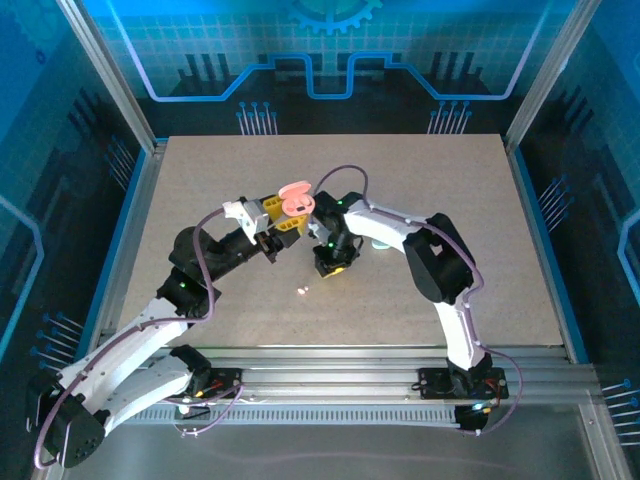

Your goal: Insert the wireless bluetooth earbuds into the charging case

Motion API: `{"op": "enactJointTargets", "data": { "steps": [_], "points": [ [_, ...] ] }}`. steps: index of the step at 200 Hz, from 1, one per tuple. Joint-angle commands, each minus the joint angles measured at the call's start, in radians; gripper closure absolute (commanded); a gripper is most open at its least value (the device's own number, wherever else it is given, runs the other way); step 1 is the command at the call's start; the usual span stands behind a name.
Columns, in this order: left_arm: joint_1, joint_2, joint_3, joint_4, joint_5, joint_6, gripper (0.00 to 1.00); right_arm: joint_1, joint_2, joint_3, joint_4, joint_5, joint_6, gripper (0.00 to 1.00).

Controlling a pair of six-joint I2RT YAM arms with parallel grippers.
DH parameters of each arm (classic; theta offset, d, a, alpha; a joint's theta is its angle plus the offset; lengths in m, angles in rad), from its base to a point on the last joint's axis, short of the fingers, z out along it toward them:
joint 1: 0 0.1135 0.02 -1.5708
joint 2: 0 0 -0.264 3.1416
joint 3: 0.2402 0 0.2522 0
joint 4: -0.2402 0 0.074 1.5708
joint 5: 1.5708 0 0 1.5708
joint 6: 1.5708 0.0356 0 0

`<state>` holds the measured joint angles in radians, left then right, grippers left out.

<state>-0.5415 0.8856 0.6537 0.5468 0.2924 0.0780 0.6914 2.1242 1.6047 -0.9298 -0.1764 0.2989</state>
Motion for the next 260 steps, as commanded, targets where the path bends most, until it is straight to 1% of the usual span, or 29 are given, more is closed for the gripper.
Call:
{"op": "enactJointTargets", "data": {
  "steps": [1,23,51,107,149,192,260],
  "points": [
    [-0.009,0.005,0.029,0.032,0.014,-0.004,0.69,0.017,-0.038,-0.013,0.055,-0.063,0.014,0.69],
    [-0.009,0.006,0.034,0.037,0.014,-0.007,0.69,0.032,-0.030,0.022,0.056,-0.084,-0.035,0.65],
    [-0.009,0.001,0.035,0.036,0.013,-0.007,0.69,0.073,0.015,0.110,0.005,-0.083,-0.126,0.61],
    [-0.009,0.000,0.037,0.031,0.016,-0.007,0.69,0.147,0.145,0.296,-0.131,-0.021,-0.214,0.57],
    [-0.010,0.003,0.037,0.030,0.016,-0.004,0.69,0.178,0.197,0.365,-0.197,0.024,-0.257,0.59],
    [-0.010,0.005,0.033,0.031,0.016,-0.004,0.69,0.191,0.242,0.384,-0.229,0.012,-0.274,0.64],
    [-0.011,0.006,0.031,0.035,0.012,-0.005,0.69,0.212,0.261,0.399,-0.254,0.021,-0.277,0.66]
  ]
}}
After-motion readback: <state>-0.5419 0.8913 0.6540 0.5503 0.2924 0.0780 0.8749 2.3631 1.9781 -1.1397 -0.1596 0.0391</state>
